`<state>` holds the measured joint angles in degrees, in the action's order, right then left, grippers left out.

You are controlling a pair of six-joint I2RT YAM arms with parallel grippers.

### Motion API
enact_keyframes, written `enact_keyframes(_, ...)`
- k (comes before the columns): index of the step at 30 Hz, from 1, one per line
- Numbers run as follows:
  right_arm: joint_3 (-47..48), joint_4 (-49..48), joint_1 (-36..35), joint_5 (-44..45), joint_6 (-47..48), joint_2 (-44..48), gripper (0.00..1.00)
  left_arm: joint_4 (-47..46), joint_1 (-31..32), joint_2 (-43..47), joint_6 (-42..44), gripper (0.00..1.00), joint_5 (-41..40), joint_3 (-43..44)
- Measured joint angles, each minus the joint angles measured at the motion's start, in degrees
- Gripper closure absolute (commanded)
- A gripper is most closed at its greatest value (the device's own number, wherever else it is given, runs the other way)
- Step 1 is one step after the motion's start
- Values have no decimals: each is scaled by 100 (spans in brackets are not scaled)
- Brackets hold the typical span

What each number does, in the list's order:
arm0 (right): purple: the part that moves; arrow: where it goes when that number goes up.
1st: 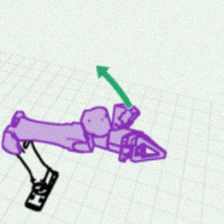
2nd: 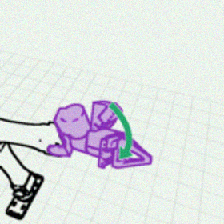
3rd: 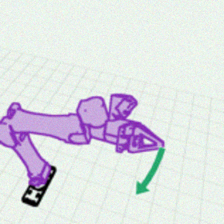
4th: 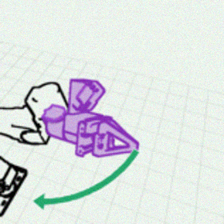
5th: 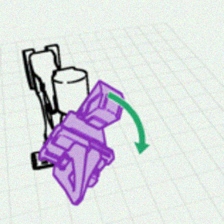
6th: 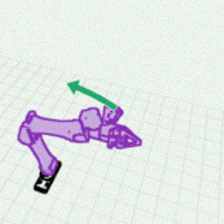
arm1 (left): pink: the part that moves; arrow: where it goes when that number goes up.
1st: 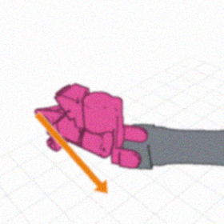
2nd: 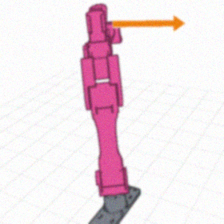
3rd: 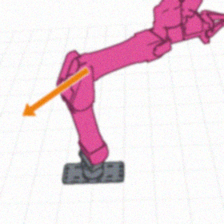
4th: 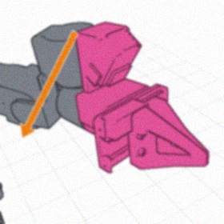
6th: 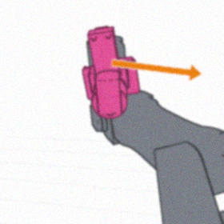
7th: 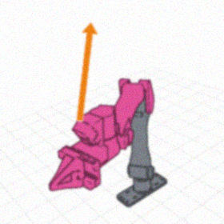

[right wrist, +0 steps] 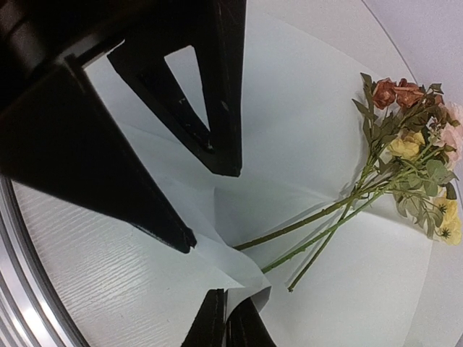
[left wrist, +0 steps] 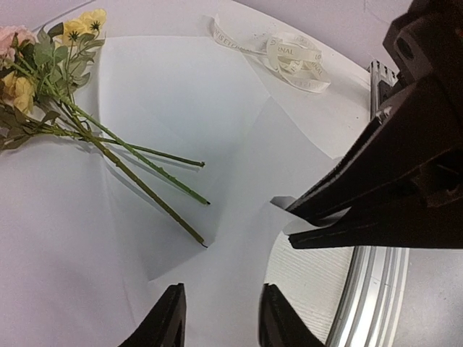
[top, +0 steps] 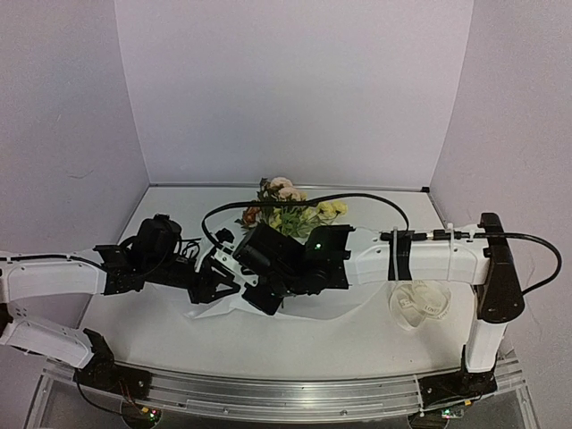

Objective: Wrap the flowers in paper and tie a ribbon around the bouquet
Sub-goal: Fold the flattened wrapping paper at the center of the board.

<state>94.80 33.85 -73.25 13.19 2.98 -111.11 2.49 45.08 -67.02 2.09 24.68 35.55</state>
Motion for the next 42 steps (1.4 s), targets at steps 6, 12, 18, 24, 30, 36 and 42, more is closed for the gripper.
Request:
enact_keyframes(6, 0, -1, 0, 4, -30, 2, 80, -16, 0, -146, 86, 90, 52, 3)
enact_keyframes(12, -33, -3, 9, 82, -174, 67, 34, -12, 2, -347, 87, 100, 121, 13)
enact_keyframes(18, -541, -134, 210, 85, -617, 812, 9, -149, 4, -315, 20, 100, -155, 13)
enact_keyframes(24, -1427, -663, 697, -311, -1120, 1852, 6, -431, -5, -248, -62, 100, -420, 15)
enact_keyframes(30, -2505, -1403, 1364, -1430, -1643, 2273, 5, -601, -183, -252, -58, 100, -487, 26)
enact_keyframes(36, -2840, -1711, 1764, -2410, -1848, 2105, 19, -629, -447, -270, -44, 100, -372, 85)
enact_keyframes(42, -2839, -2029, 1922, -2838, -1920, 1655, 21, -597, -577, -266, -10, 100, -241, 85)
